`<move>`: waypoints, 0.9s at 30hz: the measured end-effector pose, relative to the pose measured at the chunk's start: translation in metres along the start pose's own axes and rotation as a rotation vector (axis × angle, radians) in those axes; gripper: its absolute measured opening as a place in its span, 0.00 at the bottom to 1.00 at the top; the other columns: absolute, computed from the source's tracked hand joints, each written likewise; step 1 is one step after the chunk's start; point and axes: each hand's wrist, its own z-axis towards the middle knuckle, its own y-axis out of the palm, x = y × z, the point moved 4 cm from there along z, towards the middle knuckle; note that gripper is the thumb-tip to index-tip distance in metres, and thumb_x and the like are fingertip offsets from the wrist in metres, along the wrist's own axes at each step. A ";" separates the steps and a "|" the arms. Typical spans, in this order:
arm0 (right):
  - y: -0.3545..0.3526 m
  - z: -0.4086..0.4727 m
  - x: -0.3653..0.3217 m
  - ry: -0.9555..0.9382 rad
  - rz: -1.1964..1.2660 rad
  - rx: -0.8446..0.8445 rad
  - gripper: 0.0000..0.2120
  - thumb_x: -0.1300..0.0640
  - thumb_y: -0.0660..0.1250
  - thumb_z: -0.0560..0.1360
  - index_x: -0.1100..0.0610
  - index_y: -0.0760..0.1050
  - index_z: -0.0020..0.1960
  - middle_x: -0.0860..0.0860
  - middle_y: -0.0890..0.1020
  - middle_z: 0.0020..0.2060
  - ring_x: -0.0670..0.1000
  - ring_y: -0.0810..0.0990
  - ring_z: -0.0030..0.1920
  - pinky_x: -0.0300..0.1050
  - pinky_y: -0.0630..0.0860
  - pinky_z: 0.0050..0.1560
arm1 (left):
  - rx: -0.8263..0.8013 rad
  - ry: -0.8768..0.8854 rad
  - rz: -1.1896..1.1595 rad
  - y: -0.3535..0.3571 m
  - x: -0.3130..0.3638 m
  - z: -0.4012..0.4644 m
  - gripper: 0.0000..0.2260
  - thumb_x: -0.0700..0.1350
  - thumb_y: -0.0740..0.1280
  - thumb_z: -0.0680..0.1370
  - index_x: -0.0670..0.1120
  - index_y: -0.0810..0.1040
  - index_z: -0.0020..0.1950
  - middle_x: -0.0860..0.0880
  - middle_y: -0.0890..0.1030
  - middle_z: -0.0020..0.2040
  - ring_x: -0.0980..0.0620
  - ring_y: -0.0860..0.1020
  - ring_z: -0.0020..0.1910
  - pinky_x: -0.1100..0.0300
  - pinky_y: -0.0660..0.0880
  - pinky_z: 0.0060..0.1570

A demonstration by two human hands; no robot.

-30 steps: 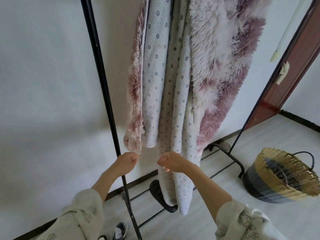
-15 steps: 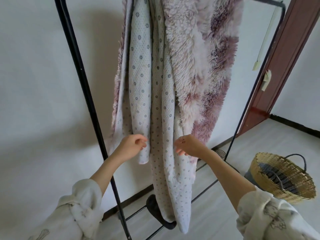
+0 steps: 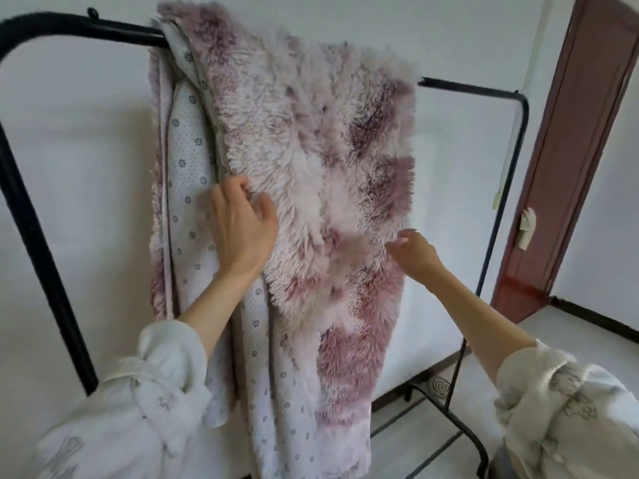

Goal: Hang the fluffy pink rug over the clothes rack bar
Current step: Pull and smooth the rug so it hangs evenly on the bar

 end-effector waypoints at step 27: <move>-0.011 0.131 -0.027 0.006 0.749 -0.196 0.32 0.30 0.48 0.74 0.57 0.72 0.48 0.55 0.76 0.41 0.53 0.75 0.39 0.38 0.75 0.34 | 0.059 -0.419 -0.052 0.018 -0.022 0.016 0.10 0.34 0.55 0.78 0.44 0.74 0.48 0.48 0.73 0.40 0.51 0.70 0.45 0.61 0.65 0.40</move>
